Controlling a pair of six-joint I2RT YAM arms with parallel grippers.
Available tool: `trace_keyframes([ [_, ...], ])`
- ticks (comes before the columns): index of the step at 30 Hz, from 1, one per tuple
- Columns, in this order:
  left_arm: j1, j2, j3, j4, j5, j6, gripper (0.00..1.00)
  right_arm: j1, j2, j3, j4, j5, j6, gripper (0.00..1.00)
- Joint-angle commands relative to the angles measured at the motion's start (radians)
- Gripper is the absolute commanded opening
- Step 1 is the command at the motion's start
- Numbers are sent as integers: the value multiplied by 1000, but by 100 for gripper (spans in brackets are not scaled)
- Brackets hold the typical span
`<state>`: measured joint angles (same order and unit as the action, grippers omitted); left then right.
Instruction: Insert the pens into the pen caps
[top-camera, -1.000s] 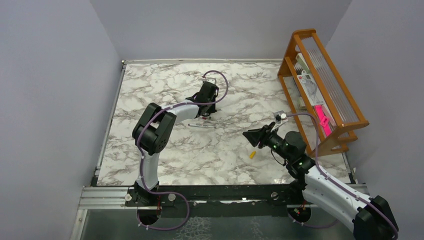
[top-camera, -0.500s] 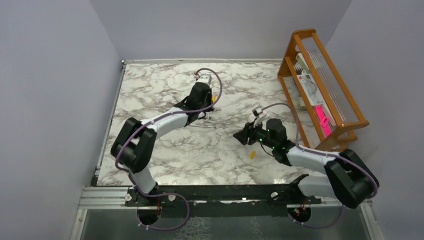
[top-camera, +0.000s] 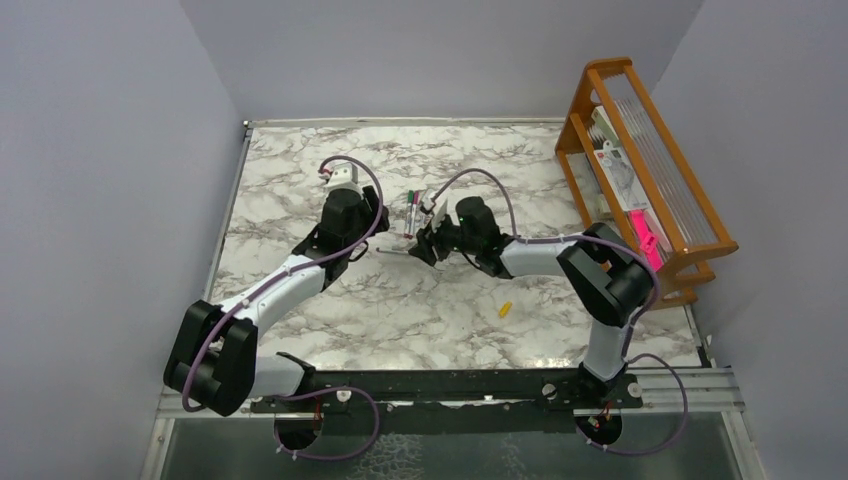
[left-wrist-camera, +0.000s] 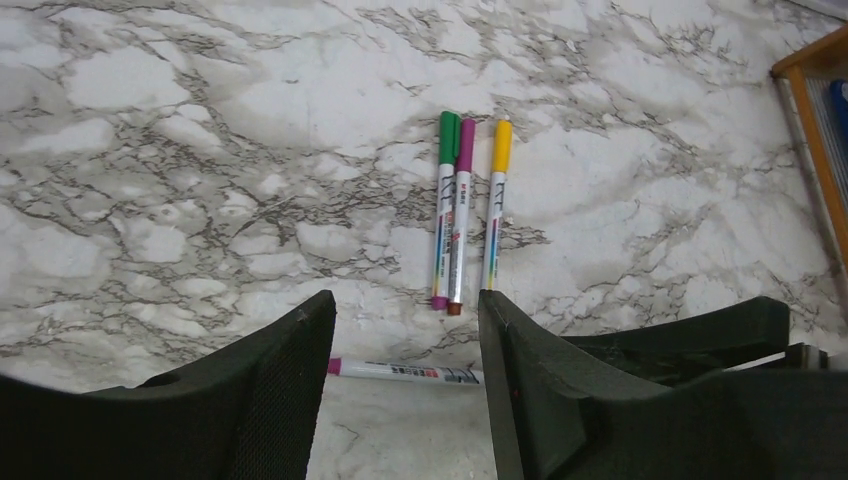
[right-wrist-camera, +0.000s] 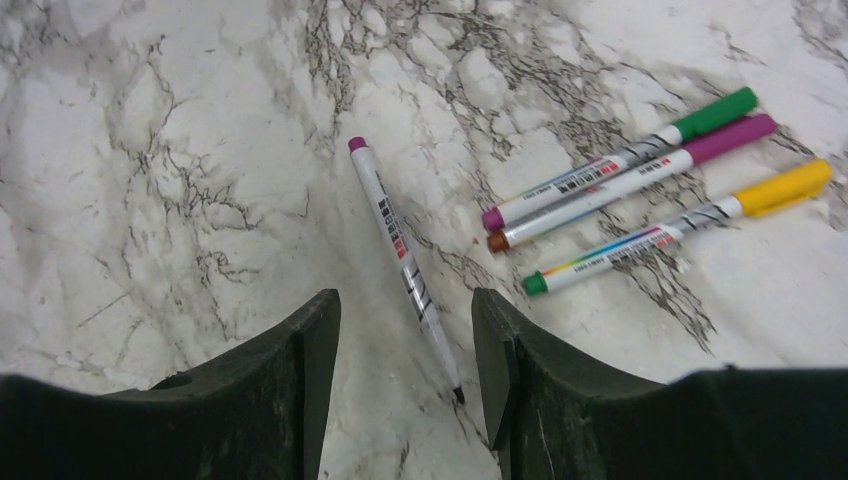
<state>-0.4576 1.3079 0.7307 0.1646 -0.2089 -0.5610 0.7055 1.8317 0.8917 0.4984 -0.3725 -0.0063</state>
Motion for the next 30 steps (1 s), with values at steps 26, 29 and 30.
trace_keyframes([
  [26,83,-13,-101,87,78,-26,57,111,123,48,-149,214,-146,8],
  [29,85,7,-104,115,134,-31,60,110,65,-3,-132,220,-143,1],
  [30,86,9,-106,129,160,-29,61,110,43,-21,-130,223,-146,1],
])
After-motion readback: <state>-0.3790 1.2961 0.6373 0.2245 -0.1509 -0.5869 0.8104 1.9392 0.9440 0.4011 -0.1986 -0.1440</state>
